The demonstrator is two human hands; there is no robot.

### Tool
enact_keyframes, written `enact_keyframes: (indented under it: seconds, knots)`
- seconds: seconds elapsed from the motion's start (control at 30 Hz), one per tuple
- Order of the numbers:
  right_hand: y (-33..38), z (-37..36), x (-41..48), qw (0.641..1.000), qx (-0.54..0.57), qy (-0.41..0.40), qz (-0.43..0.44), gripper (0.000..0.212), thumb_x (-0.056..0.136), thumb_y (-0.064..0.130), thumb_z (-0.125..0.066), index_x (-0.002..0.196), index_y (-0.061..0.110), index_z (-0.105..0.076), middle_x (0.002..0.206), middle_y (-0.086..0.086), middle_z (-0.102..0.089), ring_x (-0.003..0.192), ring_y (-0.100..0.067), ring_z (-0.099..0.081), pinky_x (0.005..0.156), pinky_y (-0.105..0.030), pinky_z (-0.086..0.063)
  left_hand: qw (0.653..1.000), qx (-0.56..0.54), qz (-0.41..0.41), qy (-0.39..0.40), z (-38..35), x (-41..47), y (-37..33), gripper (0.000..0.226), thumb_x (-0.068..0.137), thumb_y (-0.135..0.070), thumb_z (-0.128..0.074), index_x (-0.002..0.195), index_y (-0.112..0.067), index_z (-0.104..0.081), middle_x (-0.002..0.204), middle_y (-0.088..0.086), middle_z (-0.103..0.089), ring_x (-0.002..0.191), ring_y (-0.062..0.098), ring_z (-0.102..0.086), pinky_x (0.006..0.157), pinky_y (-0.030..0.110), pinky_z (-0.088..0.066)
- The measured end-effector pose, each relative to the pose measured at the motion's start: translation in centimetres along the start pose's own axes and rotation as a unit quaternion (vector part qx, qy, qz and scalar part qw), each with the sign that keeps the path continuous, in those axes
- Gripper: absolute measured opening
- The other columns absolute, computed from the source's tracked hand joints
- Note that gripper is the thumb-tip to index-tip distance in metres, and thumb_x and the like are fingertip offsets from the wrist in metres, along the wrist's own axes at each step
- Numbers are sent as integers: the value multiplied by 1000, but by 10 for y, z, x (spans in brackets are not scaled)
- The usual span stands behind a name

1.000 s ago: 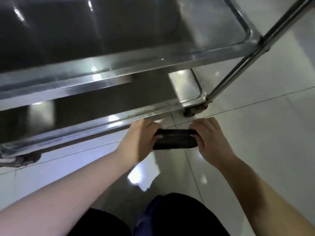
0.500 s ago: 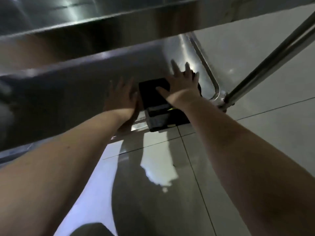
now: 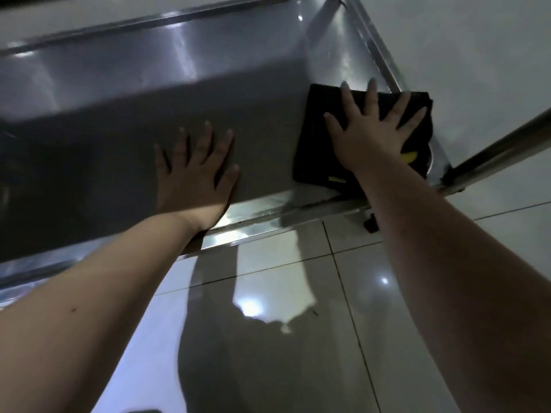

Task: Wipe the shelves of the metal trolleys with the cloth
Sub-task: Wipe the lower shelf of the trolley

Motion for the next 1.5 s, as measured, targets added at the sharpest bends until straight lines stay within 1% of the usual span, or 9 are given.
enact_keyframes:
  seconds: [0.13,0.3,0.53,0.63,0.83,0.97,1.2,1.4,1.5]
  knots:
    - [111,-2,-3,995,6,-9,104,71,92,67,-24,155,39,-6,165,-8,2,144,-53,9,106,-75,12,998,-31,27,-41,4,-1,4,67,94,-48,-24,156,-39,-2,166,-3,2,152,28,5,116,63,6]
    - [159,2,-2,952,22,2,304,57,95,66,-30,150,52,-21,164,15,-8,148,-45,8,110,-72,9,989,-41,131,-55,6,-3,23,58,101,-44,-27,154,-45,-2,166,-5,-5,151,31,11,112,69,7]
    - [26,10,71,994,-15,-4,108,58,96,68,-18,151,53,-9,165,11,-4,148,-44,3,114,-67,7,992,-25,125,-22,1,1,18,55,100,-55,-15,152,-51,3,165,-11,7,150,35,12,111,71,8]
    - [38,9,61,999,-14,-6,46,60,96,68,-16,152,50,-5,165,9,-1,147,-48,7,111,-71,8,992,-25,124,-17,1,3,17,55,101,-53,-15,153,-50,2,165,-10,8,150,35,12,110,71,8]
    - [167,-6,-8,952,-31,-3,304,60,95,69,-18,151,54,-7,164,17,-1,148,-44,4,113,-68,5,991,-10,130,-11,-2,0,20,58,100,-46,-22,154,-45,0,165,-8,7,150,35,11,110,72,7]
    - [93,4,37,973,-17,-17,228,59,94,71,-23,150,55,-12,163,16,-10,149,-39,-6,116,-62,-7,991,-33,129,-21,0,2,17,54,101,-51,-16,152,-50,0,165,-9,5,150,35,10,110,72,7]
    - [9,-1,-13,995,-23,15,98,62,93,71,-15,151,53,-1,164,13,4,148,-42,8,115,-66,4,992,-23,123,-26,-2,2,16,53,101,-52,-14,152,-50,1,165,-8,6,150,38,9,109,74,7]
    - [123,-16,-92,969,-37,36,243,64,93,71,-11,150,52,10,163,14,16,146,-45,17,111,-71,7,993,-16,118,-12,0,1,19,54,103,-46,-20,154,-47,-1,166,-8,4,150,37,7,109,74,4]
    - [98,-10,-76,955,-43,27,292,65,90,74,-17,149,55,3,163,17,6,149,-40,9,114,-65,7,996,-27,90,6,2,3,26,54,101,-53,-17,152,-50,0,165,-11,5,151,35,6,110,73,3]
Point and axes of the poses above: each hand's wrist, its own x-axis towards the middle knuckle, its own z-axis out of the back of the hand, y = z × x, the point moved 8 cm from there along x, towards the middle knuckle
